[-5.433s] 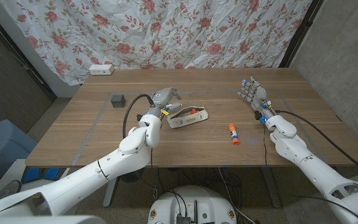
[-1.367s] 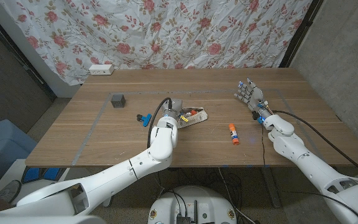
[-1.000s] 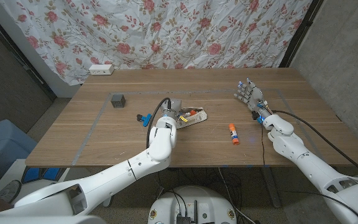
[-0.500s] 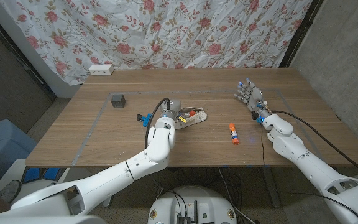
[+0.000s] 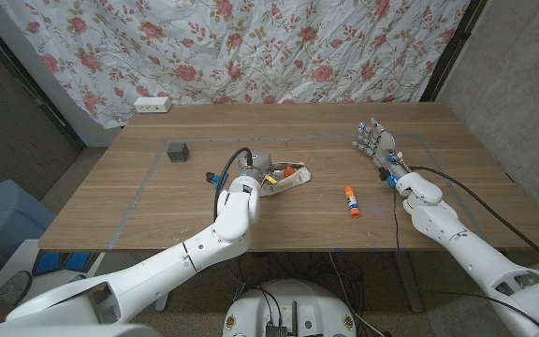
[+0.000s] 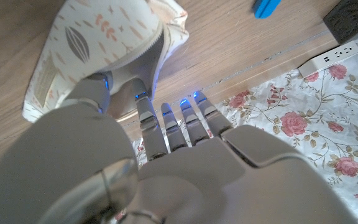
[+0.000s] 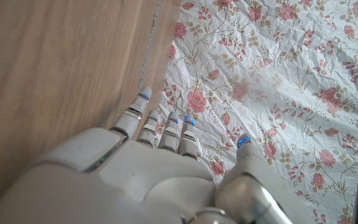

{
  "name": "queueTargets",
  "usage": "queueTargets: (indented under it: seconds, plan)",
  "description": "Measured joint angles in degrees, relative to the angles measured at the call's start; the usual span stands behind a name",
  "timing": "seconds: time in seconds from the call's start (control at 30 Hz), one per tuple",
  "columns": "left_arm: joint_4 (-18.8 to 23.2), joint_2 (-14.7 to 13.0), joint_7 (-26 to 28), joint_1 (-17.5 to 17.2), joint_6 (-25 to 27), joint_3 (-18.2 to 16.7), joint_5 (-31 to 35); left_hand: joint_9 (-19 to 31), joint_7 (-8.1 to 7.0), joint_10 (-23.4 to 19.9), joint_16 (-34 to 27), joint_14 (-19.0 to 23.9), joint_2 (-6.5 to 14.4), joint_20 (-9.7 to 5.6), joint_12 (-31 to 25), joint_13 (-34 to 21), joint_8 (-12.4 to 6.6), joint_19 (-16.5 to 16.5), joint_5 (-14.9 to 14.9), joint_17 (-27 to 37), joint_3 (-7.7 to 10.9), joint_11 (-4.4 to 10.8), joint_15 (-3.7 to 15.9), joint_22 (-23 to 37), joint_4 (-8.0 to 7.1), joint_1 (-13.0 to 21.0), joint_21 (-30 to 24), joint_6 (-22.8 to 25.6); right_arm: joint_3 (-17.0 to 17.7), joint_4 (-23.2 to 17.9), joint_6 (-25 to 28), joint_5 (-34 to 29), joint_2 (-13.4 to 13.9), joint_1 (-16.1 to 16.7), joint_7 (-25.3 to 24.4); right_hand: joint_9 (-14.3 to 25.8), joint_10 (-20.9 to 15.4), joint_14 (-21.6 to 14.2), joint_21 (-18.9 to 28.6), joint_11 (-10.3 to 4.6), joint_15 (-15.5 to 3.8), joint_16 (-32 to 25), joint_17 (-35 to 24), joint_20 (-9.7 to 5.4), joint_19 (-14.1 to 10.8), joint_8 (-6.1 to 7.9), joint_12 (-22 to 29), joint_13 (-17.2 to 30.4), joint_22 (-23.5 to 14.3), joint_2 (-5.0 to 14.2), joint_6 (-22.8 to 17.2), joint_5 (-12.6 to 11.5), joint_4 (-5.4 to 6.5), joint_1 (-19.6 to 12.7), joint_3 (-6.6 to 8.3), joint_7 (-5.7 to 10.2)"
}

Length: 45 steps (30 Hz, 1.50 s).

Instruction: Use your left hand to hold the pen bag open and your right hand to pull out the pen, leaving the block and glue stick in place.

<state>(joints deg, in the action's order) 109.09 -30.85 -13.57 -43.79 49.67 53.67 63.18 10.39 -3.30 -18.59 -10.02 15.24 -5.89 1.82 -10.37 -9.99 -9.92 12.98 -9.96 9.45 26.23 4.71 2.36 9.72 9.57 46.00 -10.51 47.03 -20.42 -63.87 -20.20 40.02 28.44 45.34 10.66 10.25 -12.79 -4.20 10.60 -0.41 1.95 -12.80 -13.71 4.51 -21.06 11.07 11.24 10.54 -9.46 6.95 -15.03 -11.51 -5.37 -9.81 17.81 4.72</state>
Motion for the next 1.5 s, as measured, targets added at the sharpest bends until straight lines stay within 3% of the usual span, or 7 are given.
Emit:
queueTargets:
  seconds: [0.47, 0.9, 1.2, 1.5]
  plan:
    - [1.0, -1.0, 1.2, -0.2, -0.3, -0.7, -4.3, 0.0, 0.47, 2.4, 0.1, -3.0, -1.0, 0.00, 0.0, 0.0, 0.00, -2.5, 0.0, 0.0, -1.65, -1.03, -0.36, -0.1, -0.39, -1.0, 0.4, -2.9, 0.0, -0.4, 0.3, -0.2, 0.2, 0.1, -0.4, 0.0, 0.0, 0.0, 0.0, 0.00, 0.00, 0.0, 0.0, 0.00, 0.0, 0.00, 0.0, 0.0, 0.0, 0.00, 0.0, 0.0, -0.24, 0.0, -0.24, 0.00]
    - [2.1, -2.5, 3.1, -0.4, -1.0, -1.5, -9.3, -0.3, 0.75, 4.3, 0.1, -4.6, -1.7, 0.59, 0.0, 0.0, 0.00, -4.0, 0.0, 0.3, -2.60, -1.75, -1.32, -0.1, -0.38, -1.3, 0.3, -5.6, -1.5, -3.3, 2.8, -3.7, 2.5, 0.1, -2.9, 0.0, 0.0, 0.0, 0.0, 0.00, 0.00, 0.0, 0.0, 0.21, 0.2, -0.28, 0.0, 0.0, 0.0, -0.01, 0.0, 0.0, -0.24, 0.0, -0.24, 0.00]
    - [2.4, -3.5, 5.0, -0.5, -1.9, -1.6, -12.4, -0.3, 0.86, 5.2, 0.1, -5.2, -2.0, 0.85, 0.0, 0.0, 0.00, -4.9, 0.0, 0.3, -3.29, -2.06, -1.32, -0.1, -0.60, -1.6, 0.3, -7.1, -3.3, -6.2, 3.6, -8.4, 4.4, 0.1, -5.7, 0.0, 0.0, -0.3, 0.0, 0.00, 0.32, 0.0, 0.1, 0.21, 0.2, -0.28, 0.0, 0.0, 0.0, -0.63, 0.0, 0.0, -0.65, 0.6, -0.32, 0.01]
    - [2.5, -4.5, 6.5, -0.4, -2.6, -1.7, -14.5, -0.3, 0.94, 5.8, 0.1, -5.5, -2.0, 0.84, 0.0, 0.0, 0.00, -4.9, 0.0, 0.3, -3.78, -2.05, -1.57, -0.1, -0.62, -2.2, 0.3, -7.9, -5.4, -9.0, 4.0, -15.4, 6.3, 0.0, -9.7, 0.0, 0.0, -0.8, 0.0, 0.00, -0.12, 0.0, 0.4, 0.31, 0.7, 0.01, 0.0, 0.0, 0.0, -1.90, -1.4, 0.0, -1.70, -0.7, -0.25, 1.40]
